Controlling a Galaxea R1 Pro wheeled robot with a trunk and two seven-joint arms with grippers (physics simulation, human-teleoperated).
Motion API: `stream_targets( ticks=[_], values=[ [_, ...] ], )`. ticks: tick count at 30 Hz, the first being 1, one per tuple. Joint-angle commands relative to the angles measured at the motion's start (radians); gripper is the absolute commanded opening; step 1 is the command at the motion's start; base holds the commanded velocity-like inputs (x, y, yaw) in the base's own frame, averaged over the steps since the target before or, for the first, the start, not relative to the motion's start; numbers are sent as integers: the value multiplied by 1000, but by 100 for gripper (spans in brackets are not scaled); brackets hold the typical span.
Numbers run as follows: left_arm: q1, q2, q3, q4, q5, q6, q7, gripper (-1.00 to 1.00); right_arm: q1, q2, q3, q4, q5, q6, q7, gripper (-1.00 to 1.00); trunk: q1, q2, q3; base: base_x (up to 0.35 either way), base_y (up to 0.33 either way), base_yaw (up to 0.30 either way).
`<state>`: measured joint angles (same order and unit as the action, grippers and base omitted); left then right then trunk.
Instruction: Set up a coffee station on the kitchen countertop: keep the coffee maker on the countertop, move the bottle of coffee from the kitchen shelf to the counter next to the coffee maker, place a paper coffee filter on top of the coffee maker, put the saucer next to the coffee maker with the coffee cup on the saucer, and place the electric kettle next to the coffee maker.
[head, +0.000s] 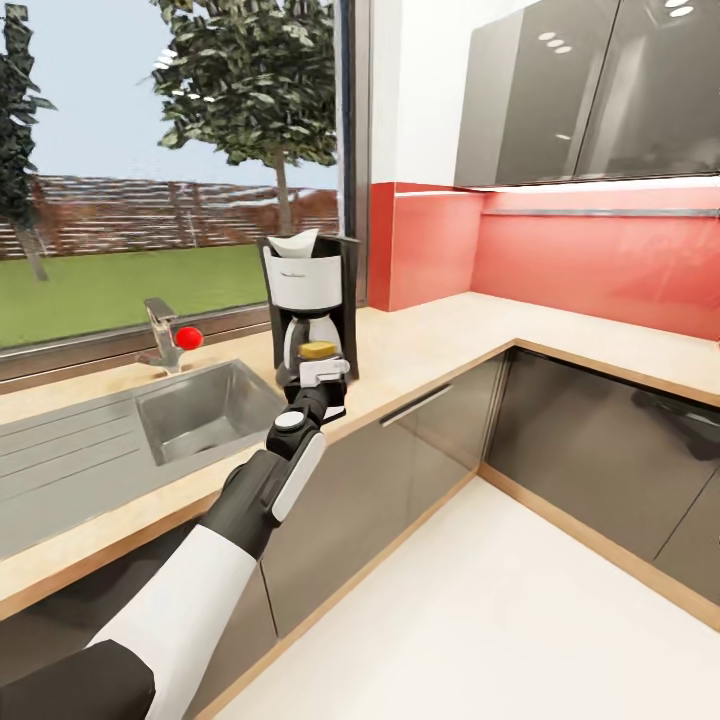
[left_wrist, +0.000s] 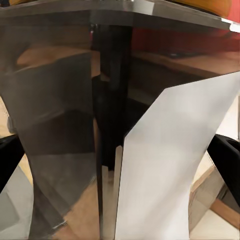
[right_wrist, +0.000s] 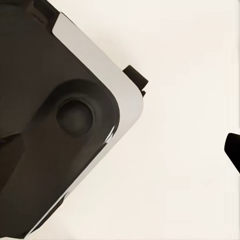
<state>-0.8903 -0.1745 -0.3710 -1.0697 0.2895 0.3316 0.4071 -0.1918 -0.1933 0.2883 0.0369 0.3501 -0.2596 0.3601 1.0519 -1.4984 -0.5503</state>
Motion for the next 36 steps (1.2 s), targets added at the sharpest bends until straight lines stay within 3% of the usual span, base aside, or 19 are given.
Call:
stream_targets(
  ticks=[1,36],
  values=[
    [-1,0,-2,-1,8,3,8,-100,-1,0,5,3,1,-7,0,100,0,-1,-1,0,-132,0],
    [-1,0,-2,-3,10,3,7,-100,-1,0,4,3,0,-7,2,100,0,-1,-1,8,-29,0]
  ],
)
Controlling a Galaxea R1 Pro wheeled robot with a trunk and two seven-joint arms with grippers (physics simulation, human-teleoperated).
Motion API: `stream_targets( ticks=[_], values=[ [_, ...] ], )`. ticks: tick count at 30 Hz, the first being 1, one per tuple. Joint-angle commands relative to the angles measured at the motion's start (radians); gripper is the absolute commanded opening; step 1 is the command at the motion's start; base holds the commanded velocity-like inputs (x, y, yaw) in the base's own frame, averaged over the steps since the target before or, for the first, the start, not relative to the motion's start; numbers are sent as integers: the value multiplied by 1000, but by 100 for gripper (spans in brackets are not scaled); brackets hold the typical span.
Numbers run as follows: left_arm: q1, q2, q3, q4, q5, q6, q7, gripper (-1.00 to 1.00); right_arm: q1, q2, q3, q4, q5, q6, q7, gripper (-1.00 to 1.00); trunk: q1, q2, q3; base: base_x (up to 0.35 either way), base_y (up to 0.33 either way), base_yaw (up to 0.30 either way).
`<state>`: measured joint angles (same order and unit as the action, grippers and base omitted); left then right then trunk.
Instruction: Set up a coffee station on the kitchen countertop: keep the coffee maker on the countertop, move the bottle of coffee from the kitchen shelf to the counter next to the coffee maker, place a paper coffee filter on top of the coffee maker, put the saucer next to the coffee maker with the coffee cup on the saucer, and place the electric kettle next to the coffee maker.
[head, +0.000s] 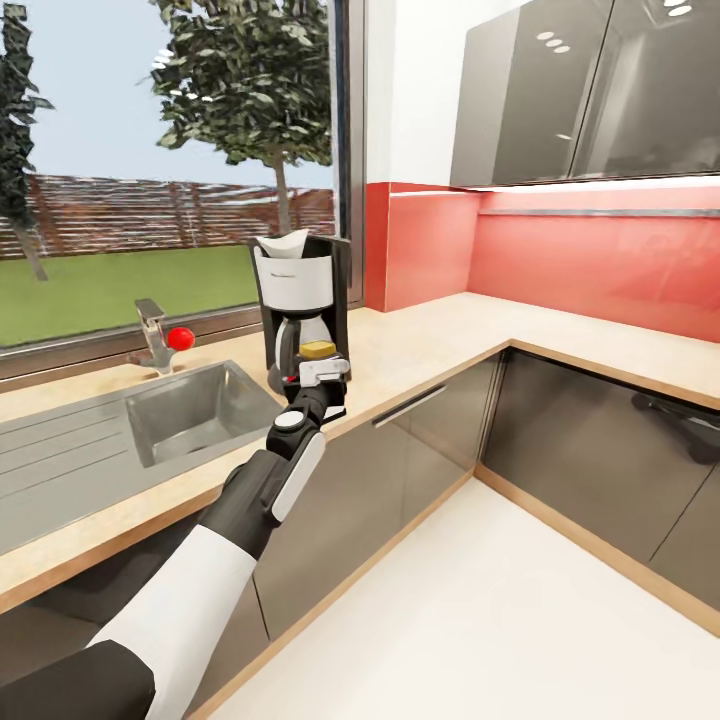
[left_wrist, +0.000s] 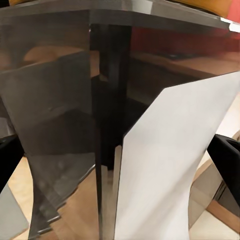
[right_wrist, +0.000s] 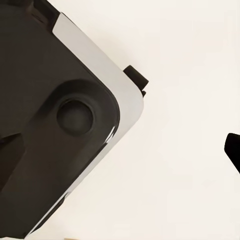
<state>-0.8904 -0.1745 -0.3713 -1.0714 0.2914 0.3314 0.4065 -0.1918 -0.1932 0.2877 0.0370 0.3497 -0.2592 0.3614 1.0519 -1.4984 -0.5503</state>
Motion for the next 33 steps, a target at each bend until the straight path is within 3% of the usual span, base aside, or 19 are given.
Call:
stream_targets(
  ticks=[1,17,25,33],
  values=[
    [-1,0,-1,-1,7,3,8,-100,-1,0,5,3,0,-8,0,100,0,-1,-1,2,-3,0],
    [-1,0,0,0,6,4,8,-100,-1,0,4,3,0,-8,-1,100,0,-1,-1,39,-36,164],
    [-1,0,-1,1,6,4,8,-100,-1,0,4,3,1,-8,-1,100,0,-1,-1,69,-210,32],
    [-1,0,-1,1,7,4,8,-100,-1,0,5,3,1,-8,-1,100,0,-1,-1,22,-66,218]
  ],
)
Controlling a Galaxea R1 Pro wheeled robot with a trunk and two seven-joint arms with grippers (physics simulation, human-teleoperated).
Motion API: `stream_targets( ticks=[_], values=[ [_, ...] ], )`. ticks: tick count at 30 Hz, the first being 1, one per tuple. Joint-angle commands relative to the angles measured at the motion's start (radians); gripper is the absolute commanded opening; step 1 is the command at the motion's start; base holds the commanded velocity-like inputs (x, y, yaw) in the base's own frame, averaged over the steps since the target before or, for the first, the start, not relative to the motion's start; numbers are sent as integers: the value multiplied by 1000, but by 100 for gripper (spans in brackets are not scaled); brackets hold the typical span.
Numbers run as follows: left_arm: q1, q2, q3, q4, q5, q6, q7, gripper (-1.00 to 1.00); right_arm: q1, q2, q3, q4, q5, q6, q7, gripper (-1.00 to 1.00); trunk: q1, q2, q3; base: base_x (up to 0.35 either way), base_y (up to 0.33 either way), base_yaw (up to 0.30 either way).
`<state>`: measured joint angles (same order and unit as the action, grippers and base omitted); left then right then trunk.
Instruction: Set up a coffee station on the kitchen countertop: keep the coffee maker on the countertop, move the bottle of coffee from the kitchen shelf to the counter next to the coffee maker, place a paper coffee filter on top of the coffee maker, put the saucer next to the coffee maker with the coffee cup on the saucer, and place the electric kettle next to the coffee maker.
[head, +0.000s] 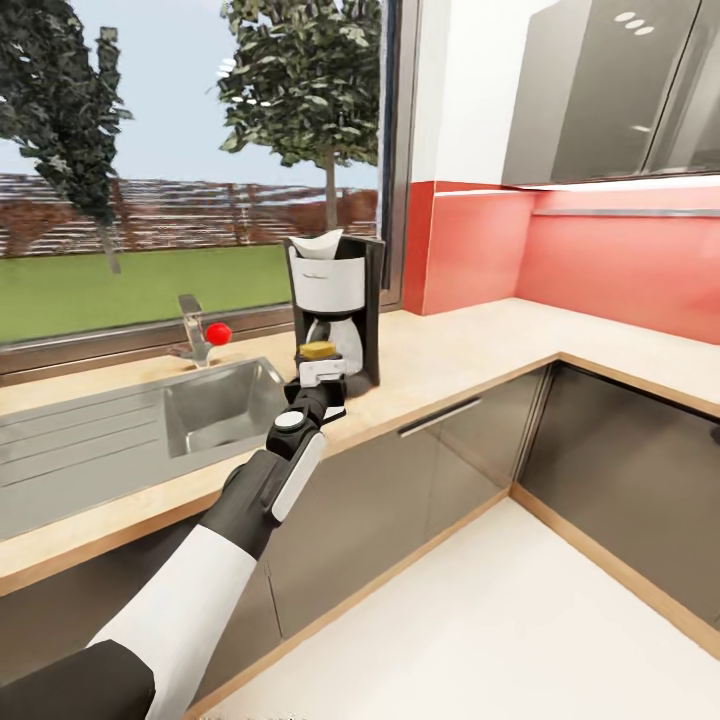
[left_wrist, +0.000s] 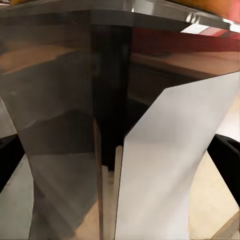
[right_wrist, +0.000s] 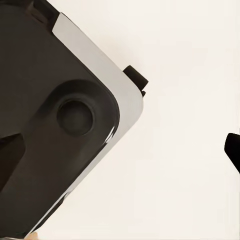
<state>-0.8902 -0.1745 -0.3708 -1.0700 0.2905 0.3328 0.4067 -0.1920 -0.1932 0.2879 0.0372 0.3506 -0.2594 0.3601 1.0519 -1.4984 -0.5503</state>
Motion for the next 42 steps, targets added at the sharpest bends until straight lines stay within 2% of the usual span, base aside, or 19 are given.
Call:
stream_targets(
  ticks=[1,42],
  values=[
    [-1,0,-2,-1,8,3,8,-100,-1,0,5,3,-1,-7,0,100,0,-1,-1,2,-6,244],
    [-1,0,-2,1,7,3,8,-100,-1,0,7,4,1,-9,2,100,0,-1,-1,39,-27,11]
  ],
)
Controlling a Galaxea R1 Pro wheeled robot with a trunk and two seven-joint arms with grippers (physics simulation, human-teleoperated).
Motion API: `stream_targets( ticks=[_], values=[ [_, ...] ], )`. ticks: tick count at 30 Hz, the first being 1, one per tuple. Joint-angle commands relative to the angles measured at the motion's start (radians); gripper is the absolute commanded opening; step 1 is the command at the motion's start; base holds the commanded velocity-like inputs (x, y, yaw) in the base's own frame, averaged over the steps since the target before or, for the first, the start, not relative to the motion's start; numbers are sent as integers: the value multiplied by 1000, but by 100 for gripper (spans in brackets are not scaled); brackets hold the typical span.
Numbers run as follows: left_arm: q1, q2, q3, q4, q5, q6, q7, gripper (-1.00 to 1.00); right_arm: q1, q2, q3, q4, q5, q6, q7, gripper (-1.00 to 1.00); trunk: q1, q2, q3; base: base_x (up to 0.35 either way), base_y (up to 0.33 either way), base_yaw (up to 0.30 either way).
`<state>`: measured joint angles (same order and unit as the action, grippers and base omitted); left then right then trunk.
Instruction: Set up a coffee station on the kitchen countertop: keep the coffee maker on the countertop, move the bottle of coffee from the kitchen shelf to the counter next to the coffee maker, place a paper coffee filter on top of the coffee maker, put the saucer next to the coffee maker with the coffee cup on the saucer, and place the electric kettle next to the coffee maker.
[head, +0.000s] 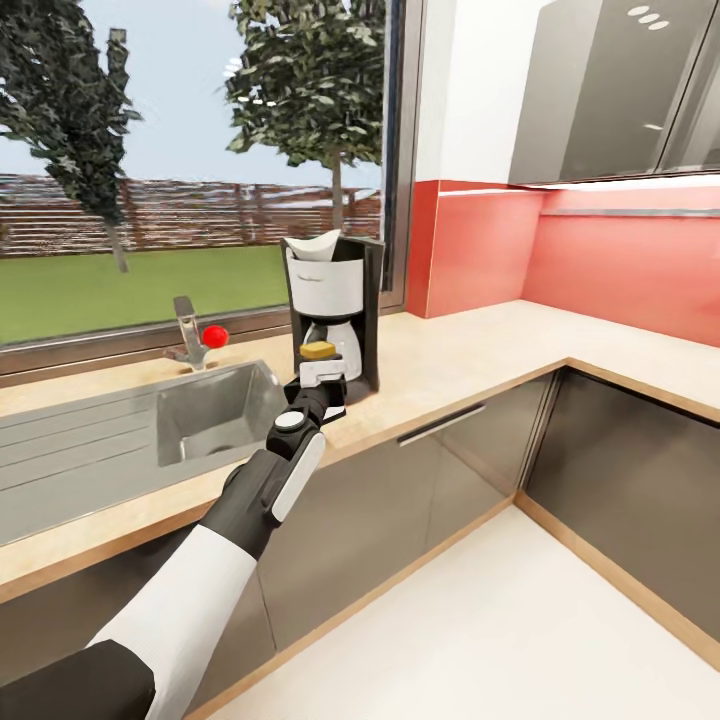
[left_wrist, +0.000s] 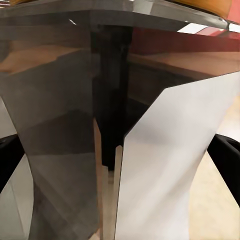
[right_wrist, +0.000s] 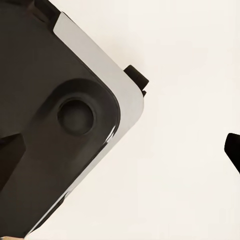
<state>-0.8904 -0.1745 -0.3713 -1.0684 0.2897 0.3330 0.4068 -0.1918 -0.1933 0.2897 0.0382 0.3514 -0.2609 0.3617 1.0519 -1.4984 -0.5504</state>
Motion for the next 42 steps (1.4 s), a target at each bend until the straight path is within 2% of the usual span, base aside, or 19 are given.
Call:
stream_targets(
  ticks=[1,15,37,42],
  values=[
    [-1,0,-1,-1,8,3,8,-100,-1,0,5,3,0,-8,0,100,0,-1,-2,0,0,0],
    [-1,0,-1,-1,8,3,7,-100,-1,0,5,3,0,-7,0,100,0,-1,-21,37,-24,0],
    [-1,0,-1,-2,8,3,6,-100,-1,0,5,3,0,-7,0,100,0,-1,-22,37,-26,0],
    [-1,0,-1,-2,8,3,6,-100,-1,0,5,3,0,-7,0,100,11,-22,-32,0,0,0]
  ],
)
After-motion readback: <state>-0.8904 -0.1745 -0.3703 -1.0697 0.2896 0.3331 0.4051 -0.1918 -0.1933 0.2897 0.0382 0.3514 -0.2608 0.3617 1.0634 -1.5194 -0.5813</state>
